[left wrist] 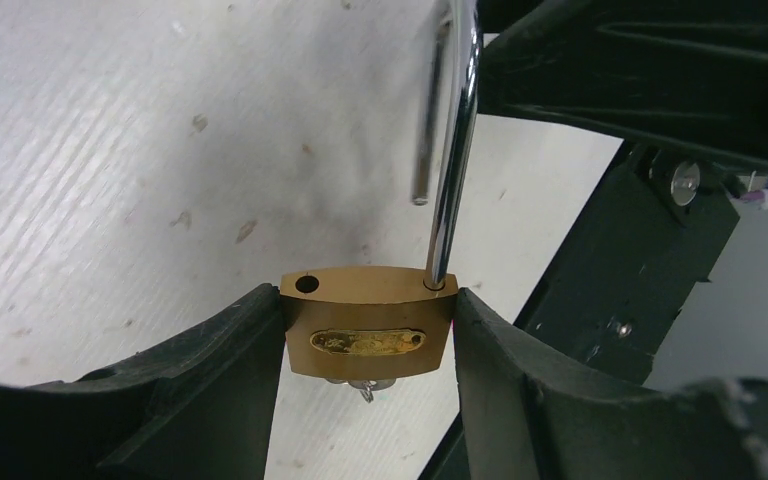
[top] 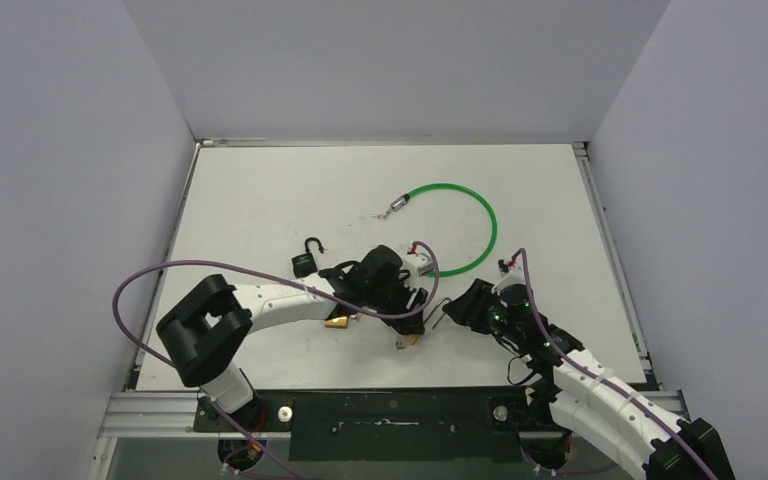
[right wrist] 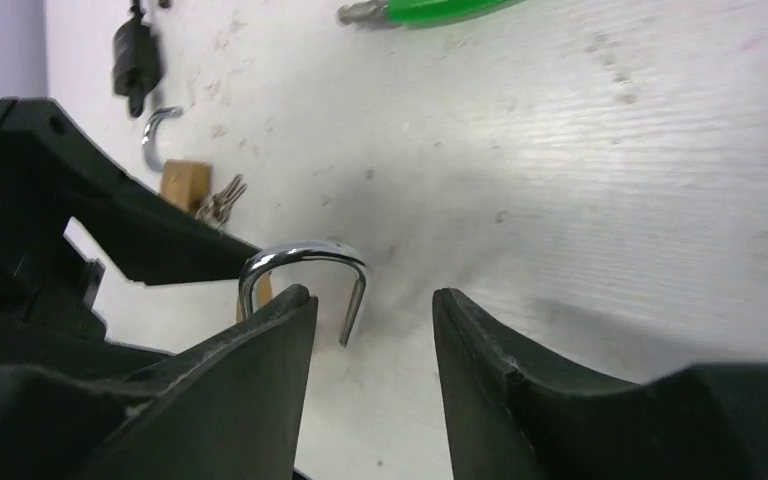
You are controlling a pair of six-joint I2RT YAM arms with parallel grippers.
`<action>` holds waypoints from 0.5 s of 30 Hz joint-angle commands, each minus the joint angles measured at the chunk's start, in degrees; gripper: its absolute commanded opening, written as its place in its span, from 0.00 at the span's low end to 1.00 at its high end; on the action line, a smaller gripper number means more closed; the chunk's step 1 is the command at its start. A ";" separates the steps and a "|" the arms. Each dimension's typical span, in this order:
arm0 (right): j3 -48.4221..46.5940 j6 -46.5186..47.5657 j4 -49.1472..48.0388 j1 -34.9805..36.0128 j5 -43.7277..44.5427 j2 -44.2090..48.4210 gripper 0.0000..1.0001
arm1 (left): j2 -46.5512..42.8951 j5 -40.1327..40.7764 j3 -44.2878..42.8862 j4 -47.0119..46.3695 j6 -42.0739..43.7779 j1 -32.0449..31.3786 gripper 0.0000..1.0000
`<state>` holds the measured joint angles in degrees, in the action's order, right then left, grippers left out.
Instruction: Unlock with the key
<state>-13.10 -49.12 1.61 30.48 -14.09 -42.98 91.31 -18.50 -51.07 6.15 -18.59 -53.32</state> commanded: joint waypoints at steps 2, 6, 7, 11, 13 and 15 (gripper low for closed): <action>-1.82 -3.85 7.94 -0.51 13.58 4.19 0.54 | 4.77 -0.65 -8.30 -6.38 -4.52 -1.96 0.00; -4.63 -6.26 16.84 -0.67 22.63 6.62 0.60 | 9.99 0.98 -11.38 -6.24 -6.32 -2.96 0.00; -5.32 -6.89 18.68 -0.68 24.36 7.17 0.60 | 11.06 1.57 -12.24 -6.24 -6.69 -3.08 0.00; -7.47 -10.23 25.30 -0.83 29.54 10.03 0.61 | 14.23 3.09 -14.93 -3.90 -8.50 -3.40 0.00; -8.20 -11.65 27.87 -0.86 31.69 11.46 0.63 | 15.36 4.16 -16.04 -3.27 -8.72 -3.37 0.03; -8.93 -12.22 29.38 -0.90 33.12 12.77 0.64 | 16.02 5.61 -16.83 -3.08 -8.91 -3.46 0.17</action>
<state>-18.65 -58.02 24.86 29.98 11.49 -32.60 106.80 -15.44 -63.44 5.04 -25.69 -56.47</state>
